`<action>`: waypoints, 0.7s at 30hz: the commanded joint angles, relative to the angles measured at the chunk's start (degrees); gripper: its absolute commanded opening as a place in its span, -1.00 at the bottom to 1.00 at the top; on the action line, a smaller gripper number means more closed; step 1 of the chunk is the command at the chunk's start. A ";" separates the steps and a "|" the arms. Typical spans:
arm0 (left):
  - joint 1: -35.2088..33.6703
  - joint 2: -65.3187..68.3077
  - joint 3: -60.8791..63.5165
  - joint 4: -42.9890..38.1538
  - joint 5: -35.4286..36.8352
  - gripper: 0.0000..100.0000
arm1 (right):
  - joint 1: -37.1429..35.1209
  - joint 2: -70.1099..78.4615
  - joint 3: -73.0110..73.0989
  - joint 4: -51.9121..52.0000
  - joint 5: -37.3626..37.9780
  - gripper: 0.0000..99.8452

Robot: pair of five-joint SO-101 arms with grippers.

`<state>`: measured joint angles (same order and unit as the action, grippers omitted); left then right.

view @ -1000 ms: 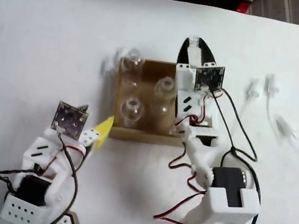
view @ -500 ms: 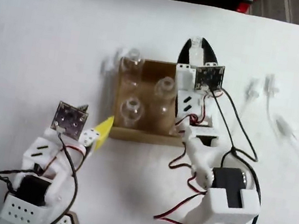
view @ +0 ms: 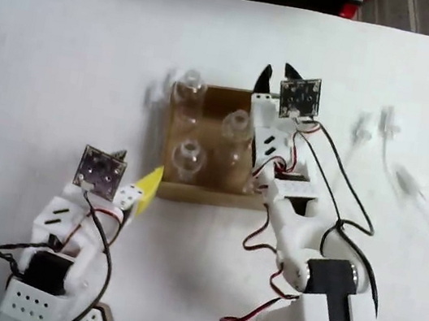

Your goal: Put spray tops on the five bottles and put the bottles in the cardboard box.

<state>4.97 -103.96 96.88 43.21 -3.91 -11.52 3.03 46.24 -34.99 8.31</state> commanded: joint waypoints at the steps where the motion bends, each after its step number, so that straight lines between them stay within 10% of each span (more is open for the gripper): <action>1: 0.40 -0.48 0.09 0.00 -0.62 -0.54 | -0.22 -3.12 -1.76 0.04 0.44 -0.84; 12: 0.40 -0.48 0.09 0.00 -0.62 -0.54 | 1.71 -7.16 -6.68 8.84 -10.46 -0.83; 21: 0.40 -0.48 0.09 0.00 -0.62 -0.54 | 6.02 -14.64 -16.79 36.35 -15.30 -0.83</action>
<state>4.97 -103.96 96.88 43.21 -3.91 -7.65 -6.73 34.20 -7.74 -6.20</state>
